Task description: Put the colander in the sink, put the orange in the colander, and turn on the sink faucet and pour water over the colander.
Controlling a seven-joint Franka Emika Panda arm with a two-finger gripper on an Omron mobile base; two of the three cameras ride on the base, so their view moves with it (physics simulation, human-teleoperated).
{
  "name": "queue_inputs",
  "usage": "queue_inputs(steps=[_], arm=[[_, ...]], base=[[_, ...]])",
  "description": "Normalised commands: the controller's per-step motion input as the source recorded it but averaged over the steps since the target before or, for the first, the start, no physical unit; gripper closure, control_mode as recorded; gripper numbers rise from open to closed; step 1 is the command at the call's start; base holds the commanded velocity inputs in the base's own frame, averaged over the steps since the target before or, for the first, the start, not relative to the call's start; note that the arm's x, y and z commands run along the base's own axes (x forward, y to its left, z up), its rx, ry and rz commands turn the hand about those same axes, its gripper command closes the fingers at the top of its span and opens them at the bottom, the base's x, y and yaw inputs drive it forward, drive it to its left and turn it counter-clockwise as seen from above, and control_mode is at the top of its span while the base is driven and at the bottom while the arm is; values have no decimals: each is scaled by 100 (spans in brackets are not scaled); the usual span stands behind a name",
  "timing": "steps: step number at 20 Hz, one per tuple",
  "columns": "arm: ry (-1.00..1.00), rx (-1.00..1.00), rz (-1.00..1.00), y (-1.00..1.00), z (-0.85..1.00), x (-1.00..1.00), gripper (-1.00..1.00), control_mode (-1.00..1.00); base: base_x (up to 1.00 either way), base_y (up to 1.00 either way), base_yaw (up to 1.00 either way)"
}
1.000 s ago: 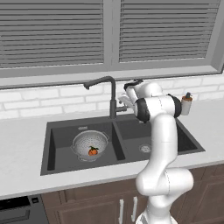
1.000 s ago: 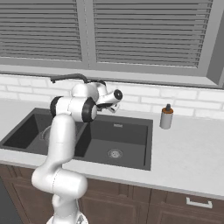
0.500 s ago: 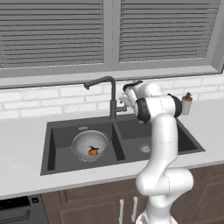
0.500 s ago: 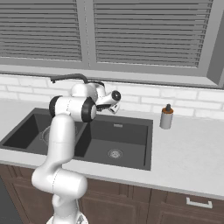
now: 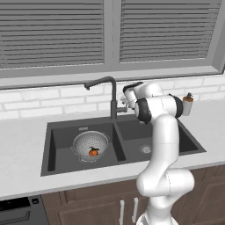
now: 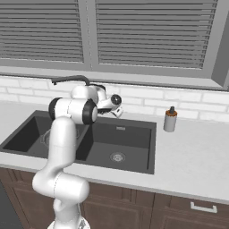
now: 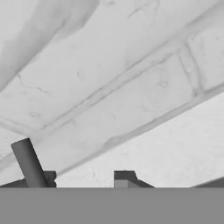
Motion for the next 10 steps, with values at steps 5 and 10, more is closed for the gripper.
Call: queue_inputs(steps=[5, 10], arm=[[0, 0, -13, -100, 0, -5, 100, -100], [0, 0, -12, -100, 0, -13, 100, -100]], base=[[0, 0, 0], [0, 0, 0]])
